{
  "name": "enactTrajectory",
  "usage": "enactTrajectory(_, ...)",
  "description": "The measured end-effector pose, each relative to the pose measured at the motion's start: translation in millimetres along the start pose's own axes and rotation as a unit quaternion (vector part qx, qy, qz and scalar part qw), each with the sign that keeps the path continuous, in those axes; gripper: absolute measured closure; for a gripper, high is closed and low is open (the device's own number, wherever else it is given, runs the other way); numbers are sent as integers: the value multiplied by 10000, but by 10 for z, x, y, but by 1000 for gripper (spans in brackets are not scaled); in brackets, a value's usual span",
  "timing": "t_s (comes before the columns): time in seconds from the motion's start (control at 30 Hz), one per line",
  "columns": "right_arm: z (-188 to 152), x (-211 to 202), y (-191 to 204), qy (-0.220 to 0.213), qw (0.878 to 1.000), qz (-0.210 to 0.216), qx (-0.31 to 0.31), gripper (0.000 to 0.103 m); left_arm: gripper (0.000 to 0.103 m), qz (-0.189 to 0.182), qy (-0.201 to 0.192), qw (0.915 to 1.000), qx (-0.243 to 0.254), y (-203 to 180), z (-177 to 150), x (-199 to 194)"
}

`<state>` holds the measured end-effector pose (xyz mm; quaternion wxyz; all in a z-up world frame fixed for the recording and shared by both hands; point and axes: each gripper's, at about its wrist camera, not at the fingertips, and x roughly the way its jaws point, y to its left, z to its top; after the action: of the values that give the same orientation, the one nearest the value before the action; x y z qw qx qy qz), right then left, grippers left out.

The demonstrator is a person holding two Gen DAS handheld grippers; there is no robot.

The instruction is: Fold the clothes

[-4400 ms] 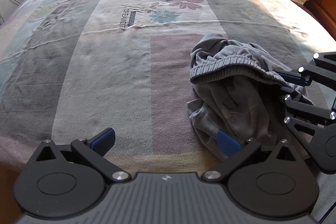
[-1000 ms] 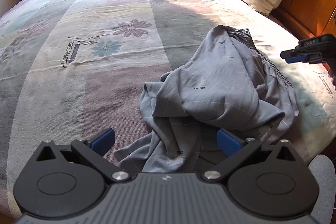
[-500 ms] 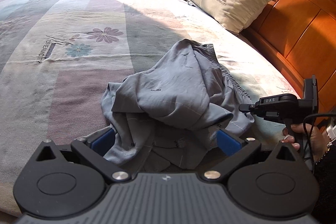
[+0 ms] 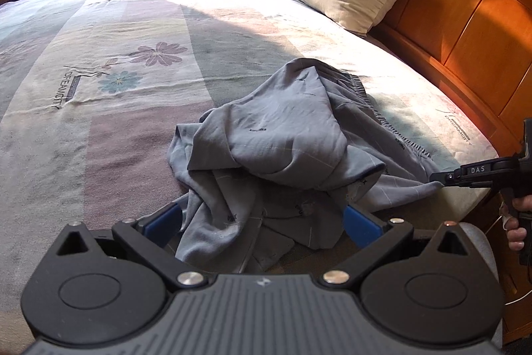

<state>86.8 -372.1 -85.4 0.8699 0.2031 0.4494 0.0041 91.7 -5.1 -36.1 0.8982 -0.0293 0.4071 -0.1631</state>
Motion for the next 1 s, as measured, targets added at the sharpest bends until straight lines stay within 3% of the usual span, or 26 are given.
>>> enactTrajectory(0.13, -6, -245, 85, -420, 9991, -10, -44, 87, 1, 213, 160, 9994, 219, 19, -19, 11)
enactTrajectory(0.2, -38, -330, 164, -536, 9985, 30, -117, 67, 1, 350, 255, 9985, 347, 30, -33, 32)
enactTrajectory(0.27, -70, -385, 251, -590, 9980, 102, -207, 55, 1, 581, 278, 9967, 485, 35, -53, 70)
enactTrajectory(0.4, -150, -411, 409, -555, 9976, 279, -310, 45, 1, 913, 293, 9923, 786, 33, -66, 199)
enactTrajectory(0.6, -190, -419, 601, -486, 9969, 390, -471, 38, 1, 1059, 336, 9869, 1173, -2, -27, 489)
enactTrajectory(0.73, -179, -428, 667, -510, 9964, 406, -543, 35, 0, 1695, 310, 9708, 1668, 37, 1, 604)
enactTrajectory(0.9, -169, -400, 661, -494, 9967, 347, -540, 34, 0, 2258, 146, 9615, 1560, 400, 230, 554)
enactTrajectory(1.0, -176, -370, 650, -451, 9971, 318, -515, 34, 0, 2734, 203, 9505, 1461, 671, 382, 618)
